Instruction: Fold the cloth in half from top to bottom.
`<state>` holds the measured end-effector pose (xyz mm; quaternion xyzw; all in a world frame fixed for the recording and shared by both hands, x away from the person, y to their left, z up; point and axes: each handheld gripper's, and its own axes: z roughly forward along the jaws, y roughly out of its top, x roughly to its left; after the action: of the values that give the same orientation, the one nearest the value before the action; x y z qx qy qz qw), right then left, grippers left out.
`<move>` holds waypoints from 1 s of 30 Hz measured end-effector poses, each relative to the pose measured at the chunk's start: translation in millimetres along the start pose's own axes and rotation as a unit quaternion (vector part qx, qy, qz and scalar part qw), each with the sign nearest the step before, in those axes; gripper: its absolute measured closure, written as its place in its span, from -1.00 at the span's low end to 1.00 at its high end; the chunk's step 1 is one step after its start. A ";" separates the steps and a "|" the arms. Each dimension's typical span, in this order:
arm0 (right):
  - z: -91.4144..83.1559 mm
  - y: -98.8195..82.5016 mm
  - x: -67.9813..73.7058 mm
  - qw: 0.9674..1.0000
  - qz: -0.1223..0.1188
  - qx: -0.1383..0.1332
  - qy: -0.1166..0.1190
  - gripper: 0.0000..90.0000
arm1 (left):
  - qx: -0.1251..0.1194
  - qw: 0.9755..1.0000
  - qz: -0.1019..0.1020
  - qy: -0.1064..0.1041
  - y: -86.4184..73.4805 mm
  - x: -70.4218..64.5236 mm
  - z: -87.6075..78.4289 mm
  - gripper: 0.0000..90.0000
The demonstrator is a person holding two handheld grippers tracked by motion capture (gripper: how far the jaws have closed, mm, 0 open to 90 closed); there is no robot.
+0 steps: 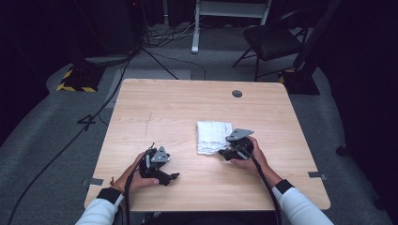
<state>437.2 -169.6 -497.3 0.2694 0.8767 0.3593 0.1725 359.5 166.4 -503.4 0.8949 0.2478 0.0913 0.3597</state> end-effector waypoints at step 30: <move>-71.1 -17.7 -13.5 0.998 -0.042 0.048 -0.005 -0.29 | 0.000 0.999 -0.033 0.033 -14.4 -3.8 -13.2 -0.68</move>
<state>406.5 -226.4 -460.1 0.2421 0.9025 0.3080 0.1790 346.3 181.2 -503.7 0.8828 0.2889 0.1084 0.3543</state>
